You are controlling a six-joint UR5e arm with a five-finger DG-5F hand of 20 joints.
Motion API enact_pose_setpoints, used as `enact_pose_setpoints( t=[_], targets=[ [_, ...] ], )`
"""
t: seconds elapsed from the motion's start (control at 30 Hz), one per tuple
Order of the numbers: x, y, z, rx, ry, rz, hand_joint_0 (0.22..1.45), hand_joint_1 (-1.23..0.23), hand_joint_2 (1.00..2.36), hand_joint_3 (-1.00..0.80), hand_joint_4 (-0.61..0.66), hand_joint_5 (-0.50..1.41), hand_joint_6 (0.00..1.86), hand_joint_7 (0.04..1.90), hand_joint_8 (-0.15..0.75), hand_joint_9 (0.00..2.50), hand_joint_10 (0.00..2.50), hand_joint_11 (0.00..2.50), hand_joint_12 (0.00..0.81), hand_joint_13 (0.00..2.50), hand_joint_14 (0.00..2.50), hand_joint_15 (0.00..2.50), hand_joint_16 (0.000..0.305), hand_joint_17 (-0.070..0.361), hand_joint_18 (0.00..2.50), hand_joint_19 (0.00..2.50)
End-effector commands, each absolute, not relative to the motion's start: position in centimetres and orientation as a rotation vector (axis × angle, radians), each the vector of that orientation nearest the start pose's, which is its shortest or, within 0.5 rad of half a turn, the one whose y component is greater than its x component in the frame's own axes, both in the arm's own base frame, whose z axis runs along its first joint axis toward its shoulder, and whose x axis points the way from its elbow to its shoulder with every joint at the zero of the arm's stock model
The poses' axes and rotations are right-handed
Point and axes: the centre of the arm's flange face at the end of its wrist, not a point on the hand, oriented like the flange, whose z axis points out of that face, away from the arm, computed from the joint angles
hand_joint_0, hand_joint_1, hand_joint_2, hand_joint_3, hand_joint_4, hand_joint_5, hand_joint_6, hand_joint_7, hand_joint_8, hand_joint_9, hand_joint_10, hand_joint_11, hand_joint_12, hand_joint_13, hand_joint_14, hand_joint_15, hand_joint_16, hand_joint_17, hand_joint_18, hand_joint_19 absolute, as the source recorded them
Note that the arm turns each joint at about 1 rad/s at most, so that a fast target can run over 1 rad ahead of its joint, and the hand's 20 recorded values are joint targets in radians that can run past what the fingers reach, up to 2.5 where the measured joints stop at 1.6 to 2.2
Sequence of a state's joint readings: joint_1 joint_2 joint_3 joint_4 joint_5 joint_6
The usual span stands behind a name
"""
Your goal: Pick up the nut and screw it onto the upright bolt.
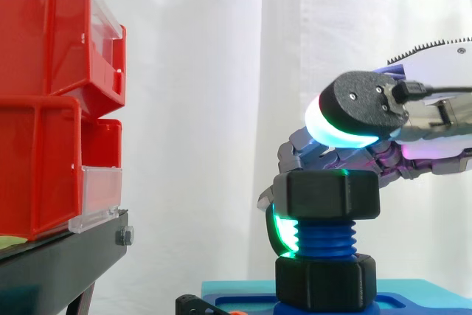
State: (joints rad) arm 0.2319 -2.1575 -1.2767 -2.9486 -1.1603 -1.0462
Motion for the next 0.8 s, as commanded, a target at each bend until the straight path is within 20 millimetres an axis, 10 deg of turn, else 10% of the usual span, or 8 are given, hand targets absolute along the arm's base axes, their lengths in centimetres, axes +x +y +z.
enact_pose_setpoints(
  t=[0.0, 0.3, 0.77],
  targets=[
    [71.3, -1.5, 29.7, 0.545, 1.576, 0.232, 0.49, -0.12, 1.00, -0.50, 0.27, -0.17, 0.68, 1.17, 0.322, 0.30, 0.00, 0.00, 0.383, 0.22, 0.00, 0.00, 0.057, 0.128, 0.14, 0.00],
    [71.7, -2.9, 32.3, 0.533, 1.570, 0.244, 0.49, -0.04, 1.00, -0.50, 0.26, -0.15, 0.50, 1.42, 0.323, 0.33, 0.00, 0.00, 0.384, 0.23, 0.00, 0.00, 0.057, 0.127, 0.15, 0.00],
    [72.3, -4.7, 36.1, 0.483, 1.597, 0.210, 0.47, -0.03, 1.00, -0.50, 0.19, -0.24, 0.50, 0.73, 0.282, 0.23, 0.00, 0.00, 0.383, 0.16, 0.00, 0.00, 0.060, 0.135, 0.07, 0.00]
  ],
)
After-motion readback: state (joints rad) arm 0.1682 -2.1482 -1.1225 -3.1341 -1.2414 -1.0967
